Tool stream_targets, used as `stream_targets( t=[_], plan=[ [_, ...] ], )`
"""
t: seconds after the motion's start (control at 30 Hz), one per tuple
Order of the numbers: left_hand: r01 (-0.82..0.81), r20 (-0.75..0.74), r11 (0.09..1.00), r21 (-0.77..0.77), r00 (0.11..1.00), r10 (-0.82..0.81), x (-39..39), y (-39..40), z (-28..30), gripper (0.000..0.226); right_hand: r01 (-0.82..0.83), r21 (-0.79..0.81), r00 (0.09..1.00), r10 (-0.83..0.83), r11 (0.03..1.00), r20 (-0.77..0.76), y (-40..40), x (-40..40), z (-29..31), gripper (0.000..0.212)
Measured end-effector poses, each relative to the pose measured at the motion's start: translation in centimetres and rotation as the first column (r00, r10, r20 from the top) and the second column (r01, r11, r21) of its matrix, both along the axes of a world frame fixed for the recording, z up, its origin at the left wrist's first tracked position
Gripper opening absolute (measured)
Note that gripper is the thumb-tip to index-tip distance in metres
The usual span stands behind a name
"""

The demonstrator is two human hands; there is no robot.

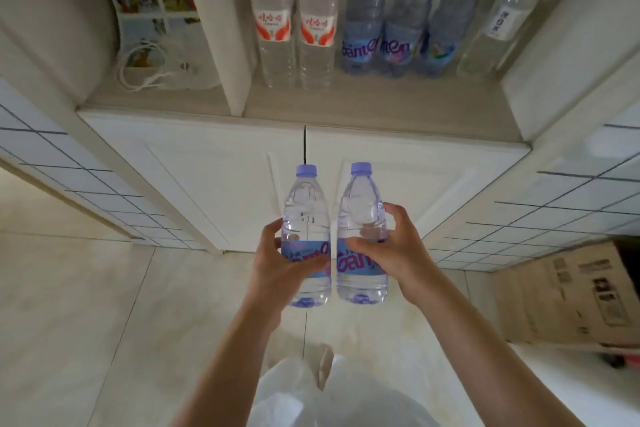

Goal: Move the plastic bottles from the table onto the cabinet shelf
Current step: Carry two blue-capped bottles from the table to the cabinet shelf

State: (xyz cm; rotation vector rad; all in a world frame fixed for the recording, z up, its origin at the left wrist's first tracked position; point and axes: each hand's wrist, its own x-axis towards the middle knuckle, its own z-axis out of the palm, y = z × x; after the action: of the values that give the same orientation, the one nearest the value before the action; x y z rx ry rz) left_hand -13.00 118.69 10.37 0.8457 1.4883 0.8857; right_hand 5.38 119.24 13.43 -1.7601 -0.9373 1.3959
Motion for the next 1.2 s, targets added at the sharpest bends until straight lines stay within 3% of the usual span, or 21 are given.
stream_targets(
  t=[0.3, 0.6, 0.83, 1.03, 1.2],
  plan=[
    [0.142, -0.026, 0.963, 0.231, 0.990, -0.140, 0.4, 11.7, 3.9, 0.084, 0.180, 0.224, 0.983, -0.179, 0.958, -0.026, 9.9, 0.4, 2.7, 0.076],
    [0.254, -0.105, 0.802, 0.541, 0.966, -0.236, 1.2, 21.8, 5.5, 0.088, 0.236, 0.496, 0.969, -0.241, 0.836, -0.054, 17.8, 1.3, 5.4, 0.074],
    [0.154, -0.076, 0.780, 0.606, 0.988, -0.136, 2.8, 24.1, 5.2, 0.087, 0.212, 0.613, 0.965, -0.263, 0.761, -0.008, 20.7, 2.4, 4.8, 0.084],
    [0.095, -0.030, 0.750, 0.655, 0.995, -0.099, 3.5, 24.3, 4.9, 0.088, 0.163, 0.632, 0.972, -0.234, 0.758, 0.030, 21.4, 2.8, 3.7, 0.082],
    [0.131, -0.104, 0.740, 0.659, 0.991, -0.082, 3.8, 23.9, 3.9, 0.085, 0.123, 0.614, 0.985, -0.172, 0.780, 0.022, 21.4, 3.0, 2.8, 0.089]
  ],
)
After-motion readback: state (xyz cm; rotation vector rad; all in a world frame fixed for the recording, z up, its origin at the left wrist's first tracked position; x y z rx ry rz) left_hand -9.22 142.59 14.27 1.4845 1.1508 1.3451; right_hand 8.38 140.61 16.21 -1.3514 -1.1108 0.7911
